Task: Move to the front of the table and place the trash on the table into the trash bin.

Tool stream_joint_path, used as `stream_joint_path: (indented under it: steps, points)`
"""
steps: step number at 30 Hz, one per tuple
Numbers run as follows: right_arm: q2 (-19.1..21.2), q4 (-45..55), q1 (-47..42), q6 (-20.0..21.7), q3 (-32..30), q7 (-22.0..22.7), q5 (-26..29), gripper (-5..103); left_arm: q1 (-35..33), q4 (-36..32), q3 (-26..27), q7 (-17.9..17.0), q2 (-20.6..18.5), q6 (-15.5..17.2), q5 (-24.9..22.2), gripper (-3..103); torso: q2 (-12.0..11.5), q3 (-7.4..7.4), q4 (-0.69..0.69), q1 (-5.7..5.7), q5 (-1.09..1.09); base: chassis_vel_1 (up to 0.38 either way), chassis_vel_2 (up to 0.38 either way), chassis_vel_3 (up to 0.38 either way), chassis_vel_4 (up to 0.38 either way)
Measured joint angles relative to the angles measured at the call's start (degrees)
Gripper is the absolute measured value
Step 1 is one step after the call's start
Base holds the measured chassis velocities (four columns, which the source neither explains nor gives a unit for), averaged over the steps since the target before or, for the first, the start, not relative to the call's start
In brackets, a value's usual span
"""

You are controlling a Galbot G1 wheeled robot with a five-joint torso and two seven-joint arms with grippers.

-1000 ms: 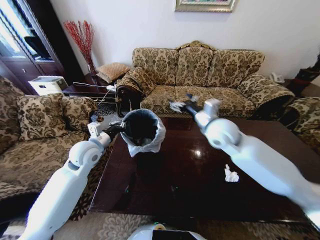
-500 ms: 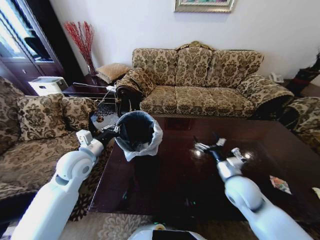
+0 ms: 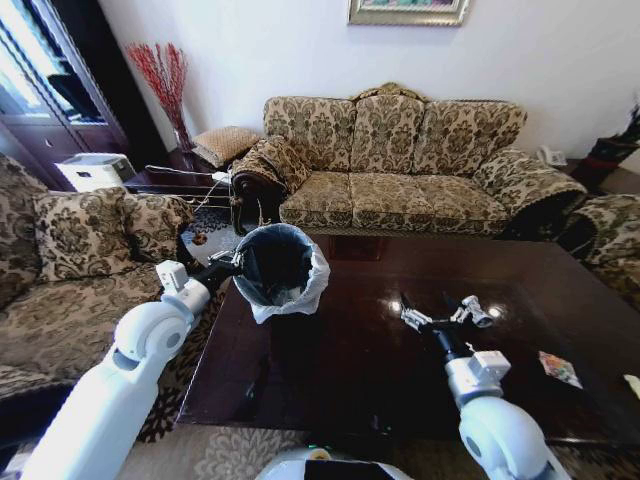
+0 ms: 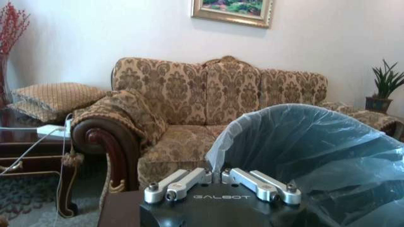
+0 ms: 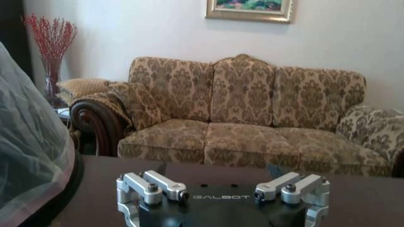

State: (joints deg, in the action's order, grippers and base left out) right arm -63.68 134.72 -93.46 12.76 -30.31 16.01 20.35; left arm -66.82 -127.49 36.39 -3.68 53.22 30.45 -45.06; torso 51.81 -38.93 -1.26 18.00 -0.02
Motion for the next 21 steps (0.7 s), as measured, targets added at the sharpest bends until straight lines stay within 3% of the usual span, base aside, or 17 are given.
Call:
stream_joint_path:
  steps: [11,21]
  points:
    - [-2.10,-1.42,0.64,-0.29,1.17,-0.47,0.33,100,-0.56,-0.55,-0.04,-0.05,-0.97,0.11,0.00,2,-0.01,-0.01,-0.01,0.01,0.00,-0.118,-0.136,0.141,0.145]
    - [-2.29,-1.85,1.58,-0.07,2.46,-0.53,0.14,100,-1.36,-1.59,-0.04,0.08,-0.90,0.04,-0.13,2,-0.02,-0.02,0.02,0.04,0.05,-0.122,-0.342,0.100,0.326]
